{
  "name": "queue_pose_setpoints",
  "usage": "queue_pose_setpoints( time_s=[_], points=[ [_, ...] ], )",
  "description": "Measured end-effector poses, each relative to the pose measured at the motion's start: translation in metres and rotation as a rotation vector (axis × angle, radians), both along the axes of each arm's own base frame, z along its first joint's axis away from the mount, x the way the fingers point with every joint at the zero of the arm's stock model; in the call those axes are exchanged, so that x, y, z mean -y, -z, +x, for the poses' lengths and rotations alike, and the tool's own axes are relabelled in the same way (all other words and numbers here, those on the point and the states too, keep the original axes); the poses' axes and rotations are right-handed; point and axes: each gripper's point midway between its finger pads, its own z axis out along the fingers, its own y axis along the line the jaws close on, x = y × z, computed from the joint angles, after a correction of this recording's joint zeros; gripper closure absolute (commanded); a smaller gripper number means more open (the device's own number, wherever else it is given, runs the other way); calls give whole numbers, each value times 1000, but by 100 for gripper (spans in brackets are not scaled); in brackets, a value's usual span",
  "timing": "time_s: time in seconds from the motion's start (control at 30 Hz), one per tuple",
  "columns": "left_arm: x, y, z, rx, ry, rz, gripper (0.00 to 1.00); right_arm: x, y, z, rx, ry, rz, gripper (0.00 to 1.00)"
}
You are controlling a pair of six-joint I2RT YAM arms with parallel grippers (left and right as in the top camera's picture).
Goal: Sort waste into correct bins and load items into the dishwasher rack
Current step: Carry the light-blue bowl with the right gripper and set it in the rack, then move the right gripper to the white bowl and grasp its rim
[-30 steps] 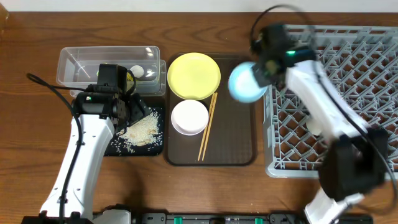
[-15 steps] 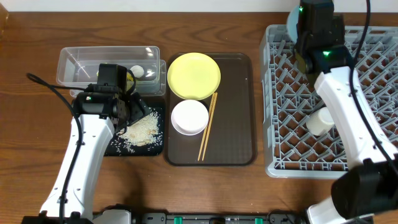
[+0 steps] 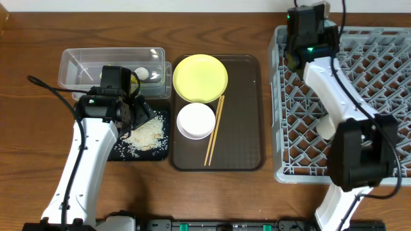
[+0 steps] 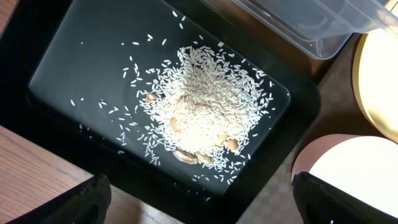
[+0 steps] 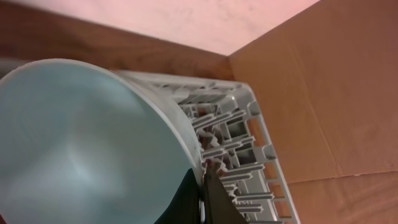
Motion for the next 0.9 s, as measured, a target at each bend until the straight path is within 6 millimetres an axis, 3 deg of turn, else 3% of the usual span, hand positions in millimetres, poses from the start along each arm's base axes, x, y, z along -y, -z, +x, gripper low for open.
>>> queue_pose_setpoints(
  time_s=[0.3,0.7,0.9],
  points=[
    [0,0,0,0,0,0,5,-30,7,2,-7,-43,-10,99],
    [0,0,1,3,0,0,5,-25,22,-19,-31,35,32,99],
    [0,0,1,3,0,-1,5,-39,35,-30,-79,21,68,99]
  ],
)
